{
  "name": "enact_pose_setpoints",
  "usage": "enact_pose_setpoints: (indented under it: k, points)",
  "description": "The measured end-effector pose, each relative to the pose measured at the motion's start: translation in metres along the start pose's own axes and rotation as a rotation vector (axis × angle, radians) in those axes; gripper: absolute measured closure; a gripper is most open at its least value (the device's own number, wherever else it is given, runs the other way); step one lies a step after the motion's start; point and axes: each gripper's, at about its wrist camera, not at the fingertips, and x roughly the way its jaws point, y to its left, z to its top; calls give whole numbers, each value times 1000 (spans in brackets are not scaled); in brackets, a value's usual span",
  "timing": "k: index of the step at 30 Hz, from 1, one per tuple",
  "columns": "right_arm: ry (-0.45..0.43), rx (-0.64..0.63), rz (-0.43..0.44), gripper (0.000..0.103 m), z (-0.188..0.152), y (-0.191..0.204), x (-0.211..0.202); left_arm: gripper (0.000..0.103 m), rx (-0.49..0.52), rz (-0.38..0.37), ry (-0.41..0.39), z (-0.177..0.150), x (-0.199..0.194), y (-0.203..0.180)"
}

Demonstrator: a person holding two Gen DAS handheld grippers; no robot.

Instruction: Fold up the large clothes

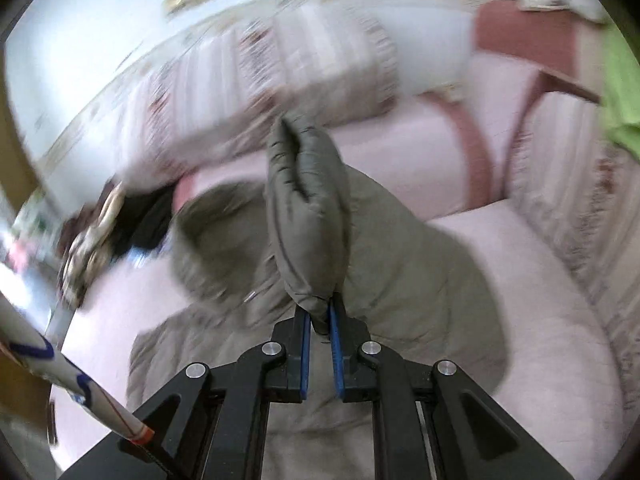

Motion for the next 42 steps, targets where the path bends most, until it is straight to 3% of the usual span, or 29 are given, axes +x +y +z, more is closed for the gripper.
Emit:
enact_pose_setpoints:
  k: [6,9,11,13,14,19,26,32,37,38,40,42]
  points:
    - [192,-91,97,93,-74,65,80,33,-58,40,-8,5,4,30]
    - [261,-120,89,90,-104,80,112,33,-67,43,-9,11,5,37]
    - [295,-161,74,79,-122,89,126,33,-63,45,-20,17,4,39]
    - [297,-193,90,34,-128,93,127,33,-54,41,-31,25,2,39]
    - [275,-203,103,22,-132,93,120,33,-51,33,-35,31,2,38]
    - [188,-231,121,19,-134,74,74,33,-54,-57,-11,64,12,23]
    - [159,-85,115,19,-142,-4,28,29,0,-204,45,128,54,-39]
    - [132,49,93,19,-151,-72,-5,29,40,-338,198,173,134,-104]
    - [130,117,71,19,-160,-109,-16,30,-83,-401,306,188,200,-130]
    - [130,121,65,19,-161,-112,-16,34,-99,-411,313,189,204,-132]
    - [128,127,49,19,-161,-119,-15,78,-103,-422,346,191,211,-142]
    - [127,137,36,19,-159,-125,-11,82,-80,-393,374,194,212,-150]
